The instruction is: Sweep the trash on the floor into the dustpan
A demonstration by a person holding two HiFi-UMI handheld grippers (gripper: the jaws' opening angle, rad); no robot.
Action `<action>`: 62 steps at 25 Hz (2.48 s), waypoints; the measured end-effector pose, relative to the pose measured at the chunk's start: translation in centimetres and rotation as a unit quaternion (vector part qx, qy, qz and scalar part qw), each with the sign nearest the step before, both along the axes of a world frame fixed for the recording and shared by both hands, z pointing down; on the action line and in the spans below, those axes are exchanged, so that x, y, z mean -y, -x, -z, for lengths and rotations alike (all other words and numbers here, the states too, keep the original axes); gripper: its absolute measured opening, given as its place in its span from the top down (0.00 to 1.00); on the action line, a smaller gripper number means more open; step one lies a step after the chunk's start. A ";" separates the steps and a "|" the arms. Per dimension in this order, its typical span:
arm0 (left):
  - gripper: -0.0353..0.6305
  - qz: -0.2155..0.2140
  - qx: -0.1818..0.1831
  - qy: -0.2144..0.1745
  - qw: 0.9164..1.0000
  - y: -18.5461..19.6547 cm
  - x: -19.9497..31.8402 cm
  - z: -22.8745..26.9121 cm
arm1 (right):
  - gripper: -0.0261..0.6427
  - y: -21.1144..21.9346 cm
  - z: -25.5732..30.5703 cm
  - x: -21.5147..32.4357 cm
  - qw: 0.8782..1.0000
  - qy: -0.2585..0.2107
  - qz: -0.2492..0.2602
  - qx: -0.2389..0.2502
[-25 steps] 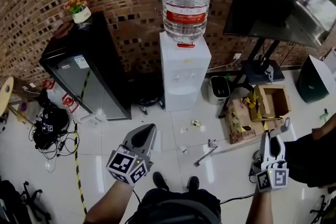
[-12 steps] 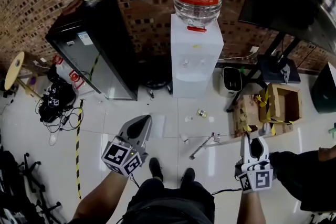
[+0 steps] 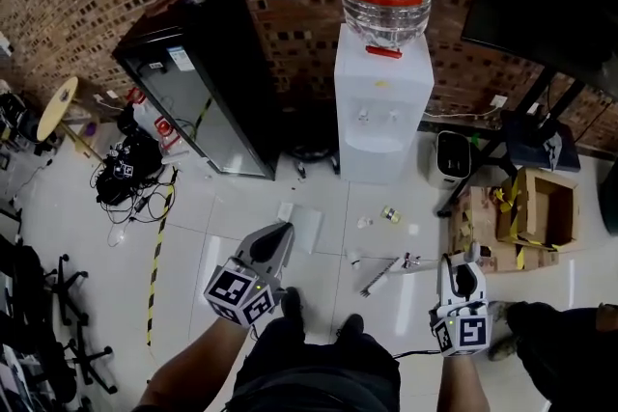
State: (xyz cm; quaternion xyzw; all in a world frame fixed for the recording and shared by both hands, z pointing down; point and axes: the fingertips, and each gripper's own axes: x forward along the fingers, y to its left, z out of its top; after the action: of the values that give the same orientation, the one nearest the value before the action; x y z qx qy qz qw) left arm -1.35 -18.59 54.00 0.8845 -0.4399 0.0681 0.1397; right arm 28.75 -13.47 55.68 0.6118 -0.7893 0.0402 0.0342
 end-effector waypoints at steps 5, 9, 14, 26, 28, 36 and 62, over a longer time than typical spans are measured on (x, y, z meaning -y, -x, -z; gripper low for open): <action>0.92 0.017 -0.001 0.011 1.000 -0.4 -1.0 -1.8 | 0.78 -0.9 -2.8 0.2 1.000 0.024 0.016 -0.009; 0.93 0.013 0.008 0.022 1.000 -0.3 -0.6 -3.4 | 0.78 -0.2 -4.4 1.5 0.999 0.037 0.028 -0.020; 0.93 0.030 0.003 0.024 0.999 1.5 1.7 -4.3 | 0.78 2.6 -6.7 3.8 0.997 0.054 0.037 -0.038; 0.92 0.025 0.017 0.047 0.998 9.5 7.4 -8.0 | 0.78 15.0 -9.2 12.6 0.993 0.069 0.077 -0.062; 0.92 0.022 0.015 0.050 0.998 11.1 8.4 -8.0 | 0.78 17.3 -9.6 13.9 0.991 0.075 0.083 -0.068; 0.92 -0.016 0.021 0.071 0.997 16.2 11.4 -8.9 | 0.78 25.7 -11.0 18.3 0.988 0.085 0.097 -0.085; 0.92 0.003 0.015 0.078 0.997 32.9 15.3 -10.0 | 0.78 49.3 -10.4 28.3 0.980 0.051 0.180 -0.070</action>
State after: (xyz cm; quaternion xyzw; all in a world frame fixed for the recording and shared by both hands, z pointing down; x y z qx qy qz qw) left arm -34.25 -33.90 64.03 0.8686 -0.4376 0.1151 0.2020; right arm -20.57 -41.79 66.09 0.4589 -0.8788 0.0310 0.1270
